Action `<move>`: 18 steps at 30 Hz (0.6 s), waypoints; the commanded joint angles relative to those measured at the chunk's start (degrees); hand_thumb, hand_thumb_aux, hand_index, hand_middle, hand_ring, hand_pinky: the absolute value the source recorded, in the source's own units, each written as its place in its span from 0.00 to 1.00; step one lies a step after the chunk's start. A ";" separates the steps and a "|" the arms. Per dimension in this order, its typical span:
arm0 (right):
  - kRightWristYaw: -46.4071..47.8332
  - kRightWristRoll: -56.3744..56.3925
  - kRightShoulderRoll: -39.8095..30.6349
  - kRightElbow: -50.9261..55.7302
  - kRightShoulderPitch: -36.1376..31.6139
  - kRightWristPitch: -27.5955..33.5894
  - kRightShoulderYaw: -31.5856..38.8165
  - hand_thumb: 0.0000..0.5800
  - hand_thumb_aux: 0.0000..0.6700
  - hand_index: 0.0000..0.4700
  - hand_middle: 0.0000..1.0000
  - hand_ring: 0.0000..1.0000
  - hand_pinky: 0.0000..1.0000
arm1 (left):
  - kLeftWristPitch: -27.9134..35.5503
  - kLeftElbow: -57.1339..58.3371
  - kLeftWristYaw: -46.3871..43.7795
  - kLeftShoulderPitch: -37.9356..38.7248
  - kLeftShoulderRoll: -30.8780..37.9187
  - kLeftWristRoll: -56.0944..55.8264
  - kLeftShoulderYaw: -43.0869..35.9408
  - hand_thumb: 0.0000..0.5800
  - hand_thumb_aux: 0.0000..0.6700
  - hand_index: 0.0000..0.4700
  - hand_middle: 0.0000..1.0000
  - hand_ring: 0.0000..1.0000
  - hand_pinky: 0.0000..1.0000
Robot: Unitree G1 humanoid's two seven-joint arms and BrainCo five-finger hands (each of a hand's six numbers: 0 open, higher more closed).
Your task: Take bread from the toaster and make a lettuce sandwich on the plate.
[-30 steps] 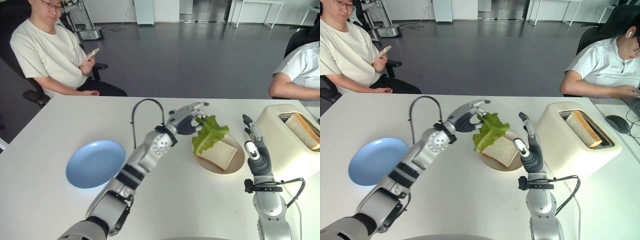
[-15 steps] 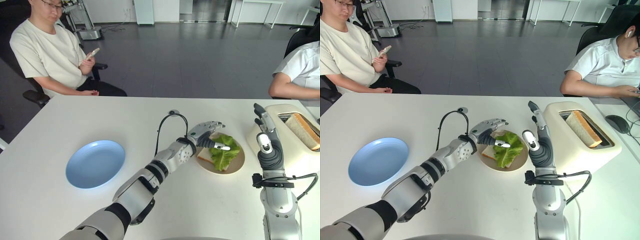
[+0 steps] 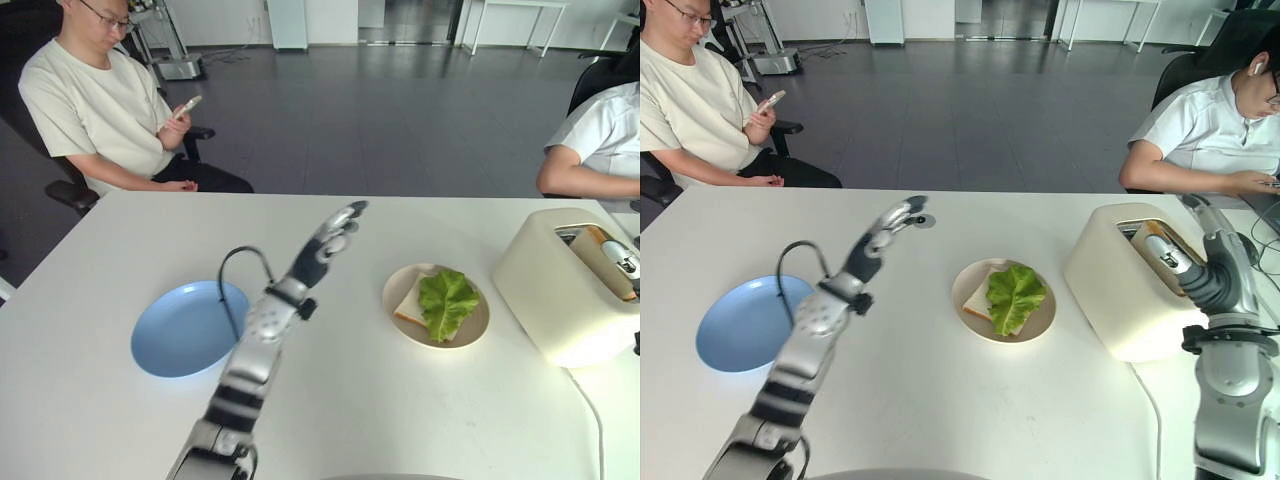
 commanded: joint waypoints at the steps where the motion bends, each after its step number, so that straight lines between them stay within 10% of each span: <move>1: 0.58 -2.05 -3.54 7.93 1.13 0.24 0.20 0.23 0.12 0.12 0.00 0.00 0.00 | 3.83 -7.82 -1.98 10.06 2.79 -4.86 5.11 0.00 0.00 0.00 0.00 0.00 0.00; 4: -0.29 -3.13 -4.03 11.40 1.46 -0.68 1.89 0.26 0.14 0.14 0.00 0.00 0.00 | 5.15 -10.82 -2.05 12.43 2.77 -5.51 5.61 0.00 0.00 0.00 0.00 0.00 0.00; 9: -1.56 -3.87 -4.58 14.46 1.88 -2.14 3.19 0.72 0.47 0.47 0.00 0.00 0.00 | 6.05 -12.56 -1.95 13.76 2.42 -5.16 6.08 0.00 0.00 0.00 0.00 0.00 0.00; 14: -2.19 -4.20 -4.60 12.92 1.41 -3.04 5.03 0.96 0.80 0.80 0.00 0.00 0.00 | 5.63 -12.89 -1.67 14.15 2.29 -3.56 5.97 0.00 0.00 0.00 0.00 0.00 0.00; 18: -4.04 -4.49 -5.16 11.48 0.45 -4.13 4.58 1.00 1.00 1.00 0.00 0.00 0.00 | 5.44 -13.10 -1.44 14.17 2.09 -2.92 6.19 0.00 0.00 0.00 0.00 0.00 0.00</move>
